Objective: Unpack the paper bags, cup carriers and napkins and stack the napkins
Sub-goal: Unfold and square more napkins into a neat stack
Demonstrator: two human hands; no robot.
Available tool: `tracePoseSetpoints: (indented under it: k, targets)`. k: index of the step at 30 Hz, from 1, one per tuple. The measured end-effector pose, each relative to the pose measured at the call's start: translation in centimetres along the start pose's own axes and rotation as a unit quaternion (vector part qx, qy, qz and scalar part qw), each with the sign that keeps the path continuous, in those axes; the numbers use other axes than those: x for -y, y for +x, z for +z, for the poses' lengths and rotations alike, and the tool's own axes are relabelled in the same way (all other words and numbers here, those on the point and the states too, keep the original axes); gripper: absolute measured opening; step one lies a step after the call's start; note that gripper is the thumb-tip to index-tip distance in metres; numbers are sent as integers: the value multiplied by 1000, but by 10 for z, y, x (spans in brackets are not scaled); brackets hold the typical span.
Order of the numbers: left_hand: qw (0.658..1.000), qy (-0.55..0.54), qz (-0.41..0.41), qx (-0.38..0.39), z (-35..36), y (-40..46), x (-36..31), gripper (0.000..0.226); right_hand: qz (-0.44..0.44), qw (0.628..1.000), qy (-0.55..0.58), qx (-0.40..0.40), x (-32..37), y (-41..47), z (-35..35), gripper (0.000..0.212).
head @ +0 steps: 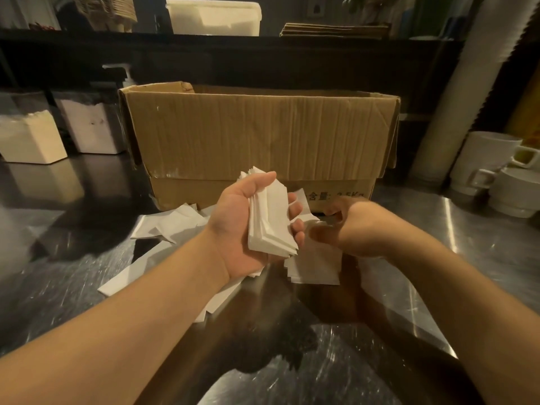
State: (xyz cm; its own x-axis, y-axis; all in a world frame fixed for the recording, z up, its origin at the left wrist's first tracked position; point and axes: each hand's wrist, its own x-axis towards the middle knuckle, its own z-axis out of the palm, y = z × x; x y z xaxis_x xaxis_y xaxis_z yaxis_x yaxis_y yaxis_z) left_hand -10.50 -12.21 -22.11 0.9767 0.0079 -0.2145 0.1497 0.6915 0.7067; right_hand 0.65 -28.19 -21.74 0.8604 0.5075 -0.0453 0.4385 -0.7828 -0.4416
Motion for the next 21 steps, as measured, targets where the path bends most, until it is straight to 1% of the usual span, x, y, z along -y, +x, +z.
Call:
tracePoseSetpoints:
  k: [2,5,10,15,19,21]
  targets:
    - [1000,1,0,-5,0,1,-1,48,-1,1000,-12,18,-4,6,6,58]
    - [1000,0,-5,-11,-1,0,-1,45,32,999,-29,27,-6,10,11,61]
    - [1000,1,-7,-19,0,-1,-1,47,34,999,19,33,-8,13,14,46]
    - [1000,-1,-6,-24,1,-1,-1,46,5,1000,17,-13,-6,12,14,39]
    - [1000,3,-6,-23,1,-2,0,45,-11,999,39,-35,-7,9,15,37]
    - [1000,5,-6,-26,1,-2,0,45,-12,998,41,-42,-7,9,15,33]
